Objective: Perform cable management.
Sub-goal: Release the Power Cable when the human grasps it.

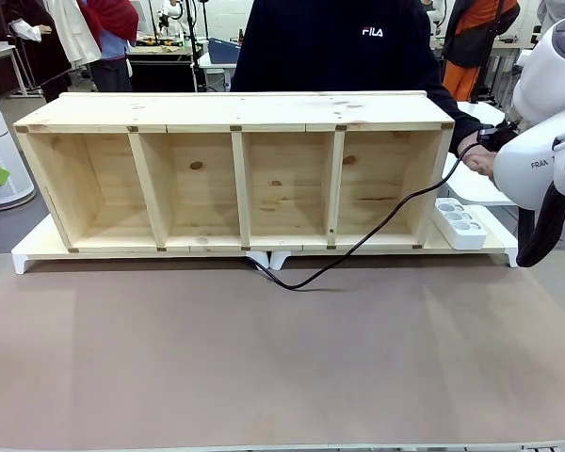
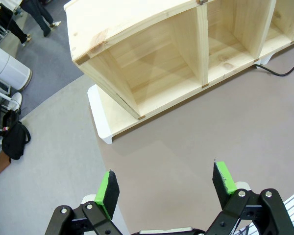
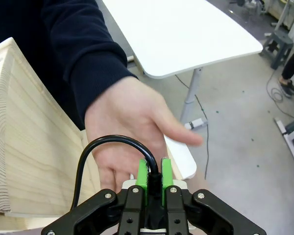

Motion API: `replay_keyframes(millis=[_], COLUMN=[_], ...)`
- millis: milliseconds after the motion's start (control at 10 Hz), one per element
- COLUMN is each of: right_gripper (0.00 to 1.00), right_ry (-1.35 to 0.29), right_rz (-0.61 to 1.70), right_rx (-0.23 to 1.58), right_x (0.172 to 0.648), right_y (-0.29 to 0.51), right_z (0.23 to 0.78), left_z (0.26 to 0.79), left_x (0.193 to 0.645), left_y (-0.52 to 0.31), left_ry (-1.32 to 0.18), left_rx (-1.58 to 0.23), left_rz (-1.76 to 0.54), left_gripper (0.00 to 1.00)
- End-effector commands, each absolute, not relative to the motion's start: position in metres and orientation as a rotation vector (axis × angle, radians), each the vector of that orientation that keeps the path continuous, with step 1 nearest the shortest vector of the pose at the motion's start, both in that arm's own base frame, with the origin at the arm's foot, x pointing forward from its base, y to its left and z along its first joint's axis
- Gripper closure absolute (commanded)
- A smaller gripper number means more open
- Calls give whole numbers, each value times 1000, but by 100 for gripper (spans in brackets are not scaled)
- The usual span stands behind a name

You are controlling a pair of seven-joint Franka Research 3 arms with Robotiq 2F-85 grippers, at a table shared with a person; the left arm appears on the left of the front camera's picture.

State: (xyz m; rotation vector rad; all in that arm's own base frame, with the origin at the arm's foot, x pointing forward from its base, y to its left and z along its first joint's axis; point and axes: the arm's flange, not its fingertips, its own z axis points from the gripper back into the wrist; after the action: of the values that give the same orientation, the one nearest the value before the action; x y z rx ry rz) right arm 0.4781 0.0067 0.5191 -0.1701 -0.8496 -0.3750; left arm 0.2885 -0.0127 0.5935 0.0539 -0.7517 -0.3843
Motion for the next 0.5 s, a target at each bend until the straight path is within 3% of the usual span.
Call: replay_keyframes(millis=[0, 400], right_gripper=[86, 86], right_ry=[-850, -850], right_rz=[-375, -375], right_rx=[-171, -171], right_x=[478, 478], right_y=[6, 6], right_z=[521, 521], left_z=[593, 593], left_x=[289, 289], left_y=[-12, -12], left_ry=[-751, -751], left_rx=[56, 56], left_rz=[-383, -383], left_gripper=[0, 0])
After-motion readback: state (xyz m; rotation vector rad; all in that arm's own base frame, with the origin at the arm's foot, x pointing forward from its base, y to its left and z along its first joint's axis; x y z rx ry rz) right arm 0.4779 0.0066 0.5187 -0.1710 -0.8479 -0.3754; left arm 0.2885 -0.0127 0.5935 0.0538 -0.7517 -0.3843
